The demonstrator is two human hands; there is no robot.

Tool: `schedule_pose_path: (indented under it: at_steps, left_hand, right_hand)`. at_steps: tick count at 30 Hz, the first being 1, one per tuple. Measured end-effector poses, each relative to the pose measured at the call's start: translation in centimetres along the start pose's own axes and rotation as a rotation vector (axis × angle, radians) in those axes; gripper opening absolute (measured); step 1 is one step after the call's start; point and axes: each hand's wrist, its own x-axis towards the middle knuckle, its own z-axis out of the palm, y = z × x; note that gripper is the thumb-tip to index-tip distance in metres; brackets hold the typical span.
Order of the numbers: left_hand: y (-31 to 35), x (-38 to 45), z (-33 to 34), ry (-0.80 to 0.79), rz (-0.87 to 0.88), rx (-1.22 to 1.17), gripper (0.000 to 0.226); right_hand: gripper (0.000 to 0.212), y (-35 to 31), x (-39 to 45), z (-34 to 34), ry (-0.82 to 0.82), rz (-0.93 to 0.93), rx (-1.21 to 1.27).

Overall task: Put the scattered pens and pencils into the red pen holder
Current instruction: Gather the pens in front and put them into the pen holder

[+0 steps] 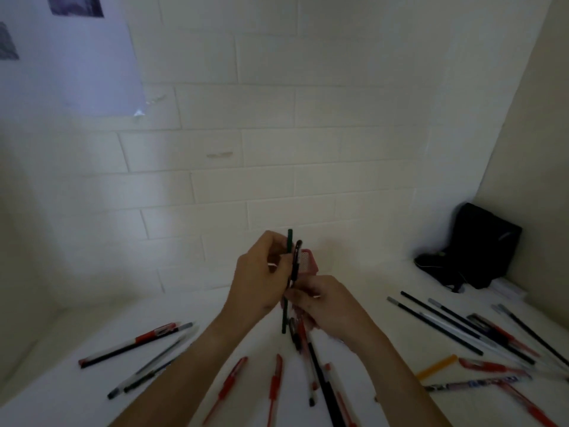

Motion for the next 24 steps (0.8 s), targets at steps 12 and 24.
schedule_pose_path:
  at_steps: [12, 24]
  left_hand:
    - [1.8, 9.3, 0.5, 0.175, 0.133, 0.016, 0.016]
    - [-6.5, 9.1, 7.0, -0.176, -0.023, 0.249, 0.019]
  right_hand:
    - [0.010, 1.8, 2.7, -1.3, 0.601, -0.093, -0.135]
    - [0.029, 8.3, 4.2, 3.0, 0.408, -0.021, -0.197]
